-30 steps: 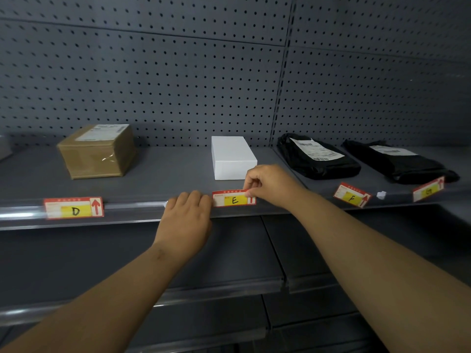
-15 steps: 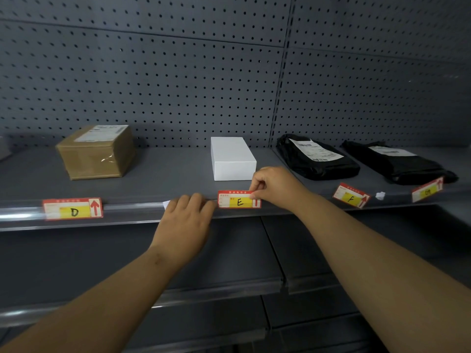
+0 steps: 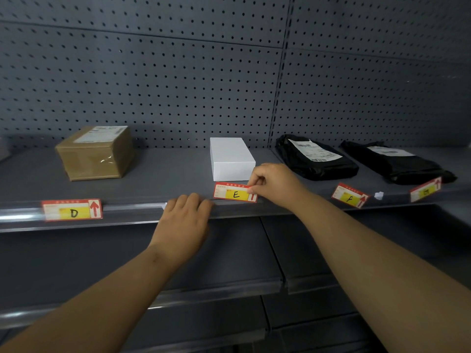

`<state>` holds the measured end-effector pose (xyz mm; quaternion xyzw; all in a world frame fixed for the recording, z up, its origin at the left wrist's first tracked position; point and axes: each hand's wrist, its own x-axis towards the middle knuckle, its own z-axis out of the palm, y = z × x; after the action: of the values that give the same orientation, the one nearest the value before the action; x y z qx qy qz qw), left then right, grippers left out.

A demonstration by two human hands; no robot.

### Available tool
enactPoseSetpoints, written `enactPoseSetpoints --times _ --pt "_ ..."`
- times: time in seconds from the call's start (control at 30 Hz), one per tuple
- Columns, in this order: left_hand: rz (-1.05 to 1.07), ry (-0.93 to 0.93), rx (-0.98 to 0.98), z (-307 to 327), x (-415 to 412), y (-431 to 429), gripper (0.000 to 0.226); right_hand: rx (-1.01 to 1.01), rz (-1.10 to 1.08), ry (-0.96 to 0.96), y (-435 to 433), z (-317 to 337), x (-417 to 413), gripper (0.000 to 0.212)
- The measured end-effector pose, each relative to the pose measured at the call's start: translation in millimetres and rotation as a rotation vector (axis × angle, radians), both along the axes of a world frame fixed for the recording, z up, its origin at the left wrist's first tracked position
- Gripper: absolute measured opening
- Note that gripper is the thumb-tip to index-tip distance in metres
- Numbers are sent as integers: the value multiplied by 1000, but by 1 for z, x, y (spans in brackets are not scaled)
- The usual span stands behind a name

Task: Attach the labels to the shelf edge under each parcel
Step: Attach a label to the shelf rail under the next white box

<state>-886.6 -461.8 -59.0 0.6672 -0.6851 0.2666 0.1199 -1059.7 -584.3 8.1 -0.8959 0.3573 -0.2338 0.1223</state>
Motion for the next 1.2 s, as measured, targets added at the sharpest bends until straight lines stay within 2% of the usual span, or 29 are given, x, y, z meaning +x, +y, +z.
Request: enactPoseSetpoints --times 0.1,0.3,0.5,1.2 --pt "19 5 14 2 -1 0 24 34 9 -17 2 0 2 5" --pt "9 36 39 4 0 0 37 35 21 -11 5 -4 8 6" --pt "13 22 18 2 2 -2 28 -6 26 111 2 -5 2 5" --pt "-32 -46 61 -4 6 1 64 -35 7 153 -1 -4 0 6"
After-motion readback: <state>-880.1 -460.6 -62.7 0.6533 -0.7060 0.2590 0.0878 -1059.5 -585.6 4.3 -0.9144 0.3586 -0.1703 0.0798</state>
